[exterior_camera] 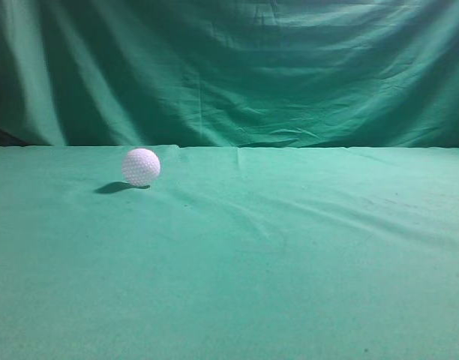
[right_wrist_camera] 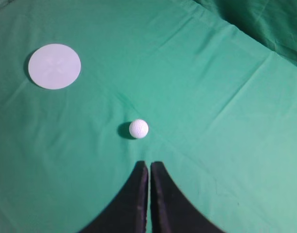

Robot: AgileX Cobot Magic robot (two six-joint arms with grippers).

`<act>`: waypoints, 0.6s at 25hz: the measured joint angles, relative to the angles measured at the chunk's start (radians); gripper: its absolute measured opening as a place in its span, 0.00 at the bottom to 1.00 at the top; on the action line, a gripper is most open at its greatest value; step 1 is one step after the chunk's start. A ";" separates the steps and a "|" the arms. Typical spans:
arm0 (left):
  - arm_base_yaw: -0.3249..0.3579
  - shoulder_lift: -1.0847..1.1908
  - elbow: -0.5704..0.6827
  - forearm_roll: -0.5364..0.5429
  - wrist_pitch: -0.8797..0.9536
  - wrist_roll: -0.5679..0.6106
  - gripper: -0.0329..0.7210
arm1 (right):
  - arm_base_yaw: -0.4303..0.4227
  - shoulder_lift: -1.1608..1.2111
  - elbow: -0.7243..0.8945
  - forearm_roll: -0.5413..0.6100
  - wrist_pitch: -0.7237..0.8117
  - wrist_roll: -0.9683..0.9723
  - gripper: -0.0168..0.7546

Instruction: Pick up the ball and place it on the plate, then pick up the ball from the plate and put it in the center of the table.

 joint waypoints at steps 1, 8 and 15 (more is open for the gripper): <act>0.000 0.000 0.000 0.000 0.000 0.000 0.10 | 0.000 -0.031 0.029 0.000 0.000 0.002 0.02; 0.000 0.000 0.000 0.000 0.002 0.000 0.10 | 0.000 -0.229 0.265 0.000 -0.027 0.024 0.02; 0.000 0.000 0.000 0.000 0.004 0.000 0.10 | 0.000 -0.449 0.578 0.030 -0.240 0.045 0.02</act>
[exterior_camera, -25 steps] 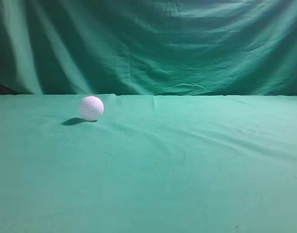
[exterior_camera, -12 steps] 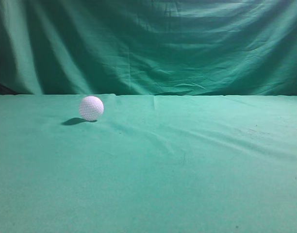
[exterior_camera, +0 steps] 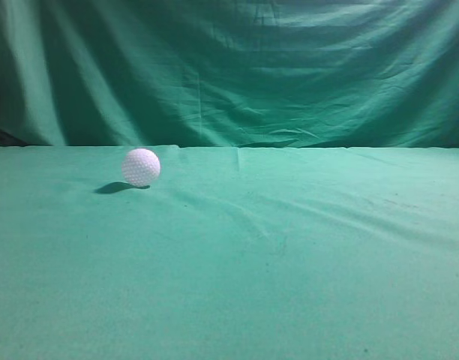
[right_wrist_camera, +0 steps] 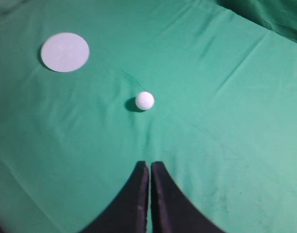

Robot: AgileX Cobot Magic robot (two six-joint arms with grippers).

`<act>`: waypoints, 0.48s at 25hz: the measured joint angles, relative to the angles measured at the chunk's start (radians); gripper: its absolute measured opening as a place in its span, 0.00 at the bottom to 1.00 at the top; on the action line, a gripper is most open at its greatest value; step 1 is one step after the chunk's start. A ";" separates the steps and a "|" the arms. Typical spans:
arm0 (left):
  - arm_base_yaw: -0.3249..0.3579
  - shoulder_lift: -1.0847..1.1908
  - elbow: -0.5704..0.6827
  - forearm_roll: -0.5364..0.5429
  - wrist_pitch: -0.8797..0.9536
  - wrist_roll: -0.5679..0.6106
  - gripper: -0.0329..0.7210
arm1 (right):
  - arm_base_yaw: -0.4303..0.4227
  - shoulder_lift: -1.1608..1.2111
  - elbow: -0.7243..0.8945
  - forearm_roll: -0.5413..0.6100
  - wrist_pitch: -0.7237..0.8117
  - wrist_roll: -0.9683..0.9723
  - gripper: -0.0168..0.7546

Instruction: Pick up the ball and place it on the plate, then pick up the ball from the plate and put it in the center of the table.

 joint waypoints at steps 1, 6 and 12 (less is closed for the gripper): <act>0.000 0.000 0.000 0.000 0.000 0.000 0.10 | 0.000 -0.034 0.051 0.015 -0.038 0.000 0.02; 0.000 0.000 0.000 0.000 0.000 0.000 0.10 | 0.000 -0.189 0.298 0.060 -0.228 0.000 0.02; 0.000 -0.002 0.000 0.000 0.000 0.000 0.10 | 0.000 -0.355 0.452 0.155 -0.282 0.000 0.02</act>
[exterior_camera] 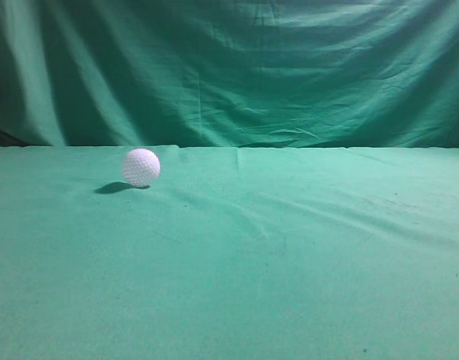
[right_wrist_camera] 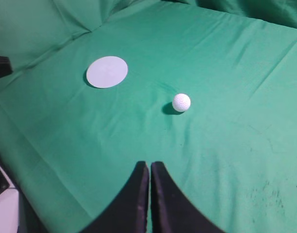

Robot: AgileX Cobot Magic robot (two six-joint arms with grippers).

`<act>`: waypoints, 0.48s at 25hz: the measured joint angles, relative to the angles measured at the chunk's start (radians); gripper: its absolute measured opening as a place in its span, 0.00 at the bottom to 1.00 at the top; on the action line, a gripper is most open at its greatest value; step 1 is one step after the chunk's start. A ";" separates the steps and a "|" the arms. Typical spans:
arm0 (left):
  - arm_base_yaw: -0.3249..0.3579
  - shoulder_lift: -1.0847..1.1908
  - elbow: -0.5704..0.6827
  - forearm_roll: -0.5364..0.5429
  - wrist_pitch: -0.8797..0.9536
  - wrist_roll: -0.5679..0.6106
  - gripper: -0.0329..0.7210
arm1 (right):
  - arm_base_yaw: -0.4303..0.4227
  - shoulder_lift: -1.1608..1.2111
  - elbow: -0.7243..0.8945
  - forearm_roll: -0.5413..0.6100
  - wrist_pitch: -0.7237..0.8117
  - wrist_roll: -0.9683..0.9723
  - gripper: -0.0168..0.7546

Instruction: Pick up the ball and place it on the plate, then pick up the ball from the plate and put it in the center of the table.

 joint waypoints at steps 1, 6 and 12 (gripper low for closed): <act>0.000 0.000 0.000 0.000 0.000 0.000 0.10 | 0.000 -0.015 0.008 0.003 0.007 0.000 0.02; 0.000 -0.002 0.000 0.000 0.000 0.000 0.10 | 0.000 -0.065 0.045 -0.025 0.017 0.001 0.02; 0.000 -0.002 0.000 0.000 0.002 0.000 0.10 | -0.033 -0.112 0.072 -0.065 -0.043 0.002 0.02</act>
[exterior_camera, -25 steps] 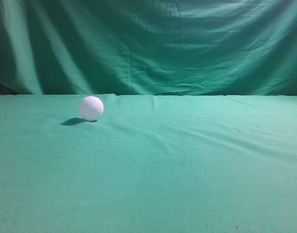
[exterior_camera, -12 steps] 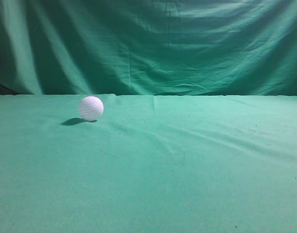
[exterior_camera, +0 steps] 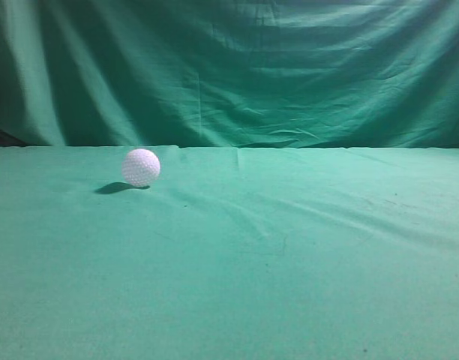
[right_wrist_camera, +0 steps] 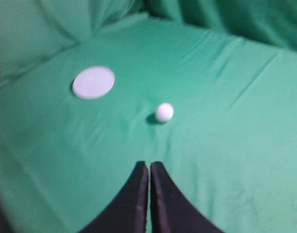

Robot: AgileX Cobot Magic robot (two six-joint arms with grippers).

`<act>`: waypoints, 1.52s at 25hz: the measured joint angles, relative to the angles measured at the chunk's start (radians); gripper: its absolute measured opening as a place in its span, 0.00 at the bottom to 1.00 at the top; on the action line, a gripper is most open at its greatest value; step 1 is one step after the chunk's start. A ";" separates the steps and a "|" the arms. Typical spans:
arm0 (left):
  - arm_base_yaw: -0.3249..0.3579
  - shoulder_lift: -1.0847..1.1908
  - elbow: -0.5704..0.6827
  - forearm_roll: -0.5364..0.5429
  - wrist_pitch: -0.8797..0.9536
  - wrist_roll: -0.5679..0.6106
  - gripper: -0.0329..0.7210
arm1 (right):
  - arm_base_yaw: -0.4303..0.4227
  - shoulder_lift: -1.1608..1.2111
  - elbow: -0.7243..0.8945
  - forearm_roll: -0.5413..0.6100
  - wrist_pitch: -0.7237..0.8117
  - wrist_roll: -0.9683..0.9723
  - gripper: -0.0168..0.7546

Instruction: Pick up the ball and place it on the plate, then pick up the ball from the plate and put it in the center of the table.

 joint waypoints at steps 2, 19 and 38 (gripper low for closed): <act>0.000 0.000 0.000 0.000 0.000 0.000 0.10 | -0.074 -0.035 0.042 -0.001 -0.073 0.000 0.02; 0.000 0.000 0.000 0.000 0.000 -0.002 0.10 | -0.699 -0.474 0.492 -0.014 -0.377 0.002 0.02; 0.000 0.000 0.000 0.000 0.002 -0.002 0.10 | -0.728 -0.552 0.771 -0.015 -0.400 0.002 0.02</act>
